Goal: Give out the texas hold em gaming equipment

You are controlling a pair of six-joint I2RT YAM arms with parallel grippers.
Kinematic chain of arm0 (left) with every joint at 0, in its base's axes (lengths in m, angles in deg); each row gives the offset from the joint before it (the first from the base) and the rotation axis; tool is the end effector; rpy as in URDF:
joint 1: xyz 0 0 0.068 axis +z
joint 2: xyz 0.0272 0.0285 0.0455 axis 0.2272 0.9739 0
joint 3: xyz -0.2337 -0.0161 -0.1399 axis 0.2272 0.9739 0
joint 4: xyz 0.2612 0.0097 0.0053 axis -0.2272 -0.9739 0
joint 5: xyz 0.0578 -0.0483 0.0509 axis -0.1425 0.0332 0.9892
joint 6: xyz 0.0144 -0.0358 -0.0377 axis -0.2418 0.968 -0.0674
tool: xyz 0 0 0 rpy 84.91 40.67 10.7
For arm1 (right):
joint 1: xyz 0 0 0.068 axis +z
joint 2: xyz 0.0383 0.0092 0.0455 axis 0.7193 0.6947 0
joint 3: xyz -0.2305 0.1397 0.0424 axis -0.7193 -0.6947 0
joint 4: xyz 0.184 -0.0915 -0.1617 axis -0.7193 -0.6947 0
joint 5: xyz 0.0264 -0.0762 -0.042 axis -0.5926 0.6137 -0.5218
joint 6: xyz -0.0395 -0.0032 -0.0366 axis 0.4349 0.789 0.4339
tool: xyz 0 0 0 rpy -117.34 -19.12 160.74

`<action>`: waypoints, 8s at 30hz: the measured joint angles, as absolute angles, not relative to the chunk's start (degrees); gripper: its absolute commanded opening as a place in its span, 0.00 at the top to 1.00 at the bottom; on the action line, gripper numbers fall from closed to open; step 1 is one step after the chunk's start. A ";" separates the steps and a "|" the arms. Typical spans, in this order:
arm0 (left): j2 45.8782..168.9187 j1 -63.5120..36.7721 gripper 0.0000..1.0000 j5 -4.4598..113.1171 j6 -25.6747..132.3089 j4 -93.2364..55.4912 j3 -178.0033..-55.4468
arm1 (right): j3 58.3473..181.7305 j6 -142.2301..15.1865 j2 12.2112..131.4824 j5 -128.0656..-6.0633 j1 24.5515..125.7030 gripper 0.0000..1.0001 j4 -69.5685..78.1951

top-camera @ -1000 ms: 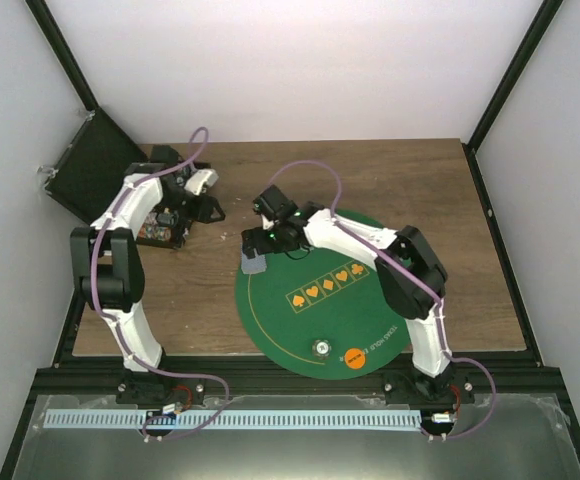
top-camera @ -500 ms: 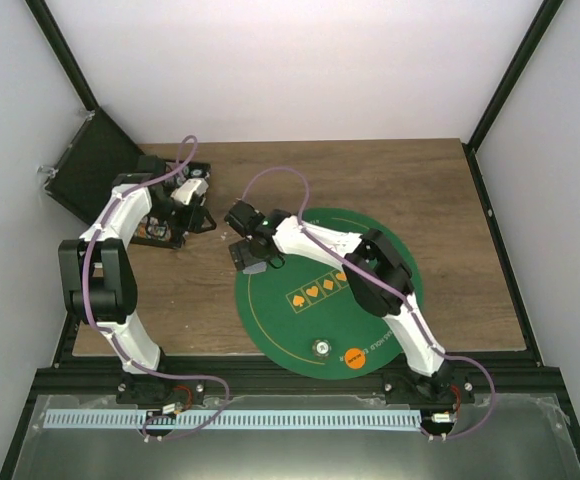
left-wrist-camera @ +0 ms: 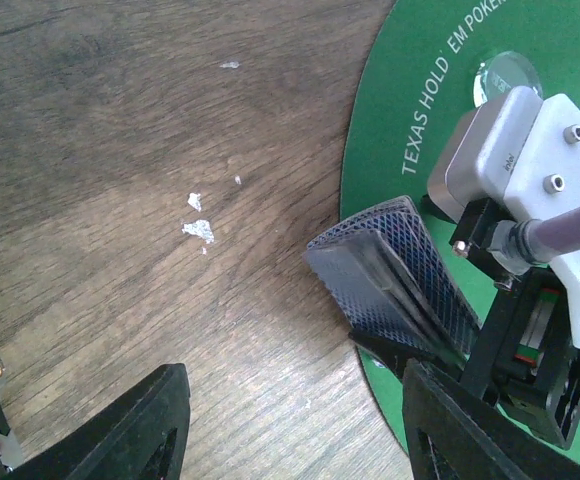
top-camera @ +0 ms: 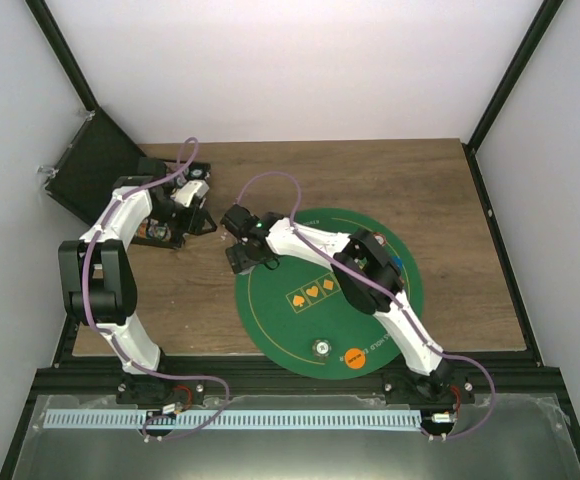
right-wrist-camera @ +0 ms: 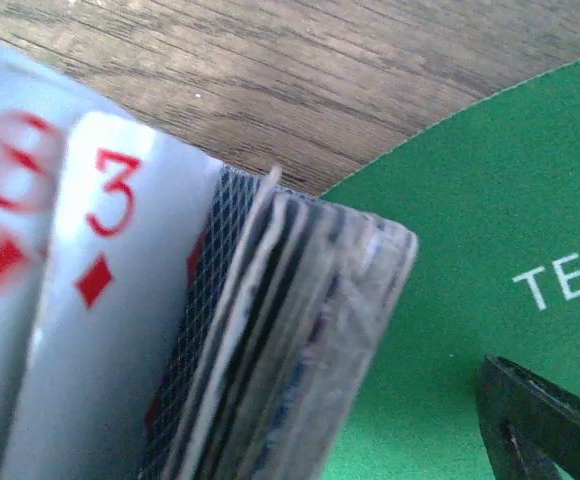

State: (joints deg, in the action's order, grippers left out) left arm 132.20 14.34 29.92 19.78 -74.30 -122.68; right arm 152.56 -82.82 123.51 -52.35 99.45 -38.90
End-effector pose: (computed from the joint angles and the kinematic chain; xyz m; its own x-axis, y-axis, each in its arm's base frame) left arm 0.3429 -0.0119 0.2363 -0.8531 0.2968 -0.4290 0.4715 0.7908 -0.3904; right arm 0.2936 0.3888 0.1584 -0.8362 -0.3945 -0.3809 -0.4479 0.8921 0.0593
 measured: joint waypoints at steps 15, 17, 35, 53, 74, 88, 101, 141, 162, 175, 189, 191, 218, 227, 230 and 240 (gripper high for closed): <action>132.20 14.32 0.40 28.83 18.78 -74.17 -119.86 | 145.09 -81.74 119.19 -56.48 97.97 0.07 -33.40; 132.22 14.26 0.39 28.22 18.56 -74.17 -119.47 | 143.14 -81.64 118.05 -58.41 97.22 0.07 -32.24; 139.58 7.89 0.41 27.96 17.99 -71.19 -120.37 | 131.97 -81.61 108.83 -71.19 92.96 0.07 -24.02; 134.18 12.14 0.63 34.03 16.26 -73.38 -113.42 | 132.89 -82.42 104.59 -71.56 88.06 0.49 -21.70; 142.53 3.26 0.66 40.57 19.04 -64.68 -116.56 | 132.30 -86.12 111.97 -67.65 88.06 0.86 -20.72; 142.36 -1.63 0.66 41.44 18.49 -62.19 -115.65 | 130.34 -86.18 113.00 -71.96 87.82 0.83 -18.58; 139.01 6.93 0.56 40.63 17.97 -65.60 -115.62 | 127.36 -85.57 103.32 -60.29 89.81 0.00 -22.86; 133.00 10.65 0.47 37.25 17.03 -69.64 -114.51 | 140.80 -79.34 118.29 -50.17 98.27 0.41 -28.30; 129.40 17.05 0.42 26.49 7.26 -77.14 -116.35 | 120.96 -53.00 105.57 -67.43 104.57 0.35 -18.82; 126.75 15.46 0.18 18.32 -6.21 -85.53 -117.70 | 115.89 -51.45 95.95 -68.77 105.94 0.00 -18.51; 119.63 -6.14 0.01 24.94 -35.67 -92.92 -108.04 | 95.74 -66.38 66.95 -71.17 91.69 0.00 -15.12; 117.68 -9.48 0.01 27.52 -37.88 -90.56 -105.15 | 93.99 -68.65 66.03 -71.04 90.18 0.00 -15.12; 123.19 -16.83 0.00 38.62 -35.95 -67.08 -97.99 | 92.26 -75.10 66.25 -73.36 90.12 0.00 -12.19; 125.03 -16.83 0.06 40.15 -35.67 -63.48 -95.01 | 90.21 -76.13 66.27 -73.34 90.12 0.00 -12.11; 125.20 -16.83 0.15 40.24 -35.38 -62.41 -94.73 | 90.21 -77.05 66.27 -73.34 90.12 0.00 -11.74; 124.55 -17.02 0.41 39.80 -32.50 -59.00 -93.42 | 89.68 -83.65 66.27 -73.38 89.46 0.00 -10.60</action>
